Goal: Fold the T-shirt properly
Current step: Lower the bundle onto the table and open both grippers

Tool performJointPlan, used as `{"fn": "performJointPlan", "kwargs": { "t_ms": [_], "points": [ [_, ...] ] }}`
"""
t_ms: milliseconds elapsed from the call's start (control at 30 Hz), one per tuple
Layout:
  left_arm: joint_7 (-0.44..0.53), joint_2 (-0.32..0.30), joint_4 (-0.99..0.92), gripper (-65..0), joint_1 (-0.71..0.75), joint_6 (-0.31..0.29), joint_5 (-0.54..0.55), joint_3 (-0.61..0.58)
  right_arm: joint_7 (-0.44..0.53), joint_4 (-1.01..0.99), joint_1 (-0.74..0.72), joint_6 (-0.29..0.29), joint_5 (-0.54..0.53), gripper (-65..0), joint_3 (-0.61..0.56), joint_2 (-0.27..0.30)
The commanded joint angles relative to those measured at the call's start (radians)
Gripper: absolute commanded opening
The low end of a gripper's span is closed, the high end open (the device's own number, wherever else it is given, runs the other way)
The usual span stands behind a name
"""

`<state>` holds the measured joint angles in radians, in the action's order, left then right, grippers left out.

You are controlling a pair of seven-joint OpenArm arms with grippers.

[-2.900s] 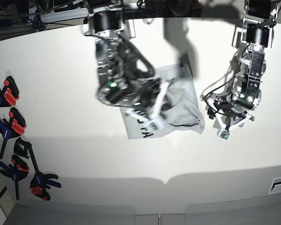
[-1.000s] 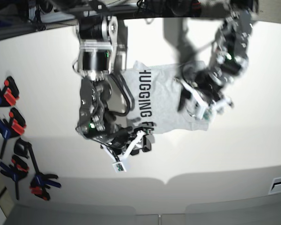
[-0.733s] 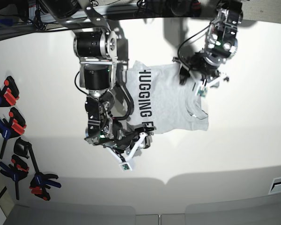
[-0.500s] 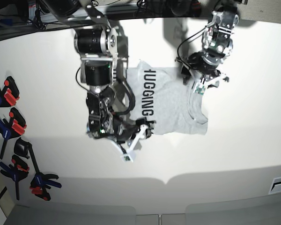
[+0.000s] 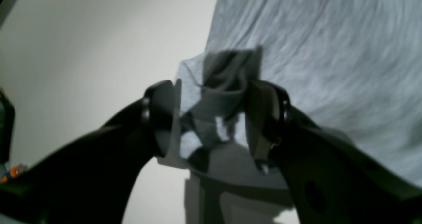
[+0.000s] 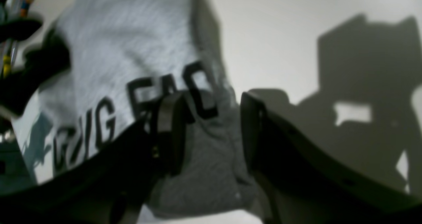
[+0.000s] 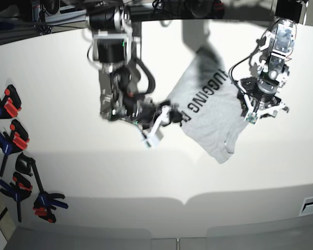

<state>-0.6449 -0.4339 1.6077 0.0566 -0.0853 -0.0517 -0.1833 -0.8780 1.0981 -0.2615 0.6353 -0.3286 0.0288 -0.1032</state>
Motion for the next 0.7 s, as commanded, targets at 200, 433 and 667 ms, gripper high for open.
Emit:
{"fn": "performJointPlan", "kwargs": {
  "t_ms": [200, 433, 667],
  "points": [
    [0.034, -0.006, 0.015, -32.9, -0.01, 0.005, 0.001, 0.004, -0.031, 0.249, 0.213, 0.007, 0.005, -38.5, -0.136, -0.005],
    [0.023, 0.006, 0.015, -32.9, -0.01, 0.006, 0.0, 0.004, 0.002, 0.366, 0.332, -0.042, 0.017, -38.5, -0.248, -0.005],
    [-0.111, -0.018, 0.186, -32.9, 0.017, 0.038, 0.425, 0.066, -0.058, 0.504, 0.338, -0.059, 0.064, -38.5, -0.208, -0.002]
  ]
}}
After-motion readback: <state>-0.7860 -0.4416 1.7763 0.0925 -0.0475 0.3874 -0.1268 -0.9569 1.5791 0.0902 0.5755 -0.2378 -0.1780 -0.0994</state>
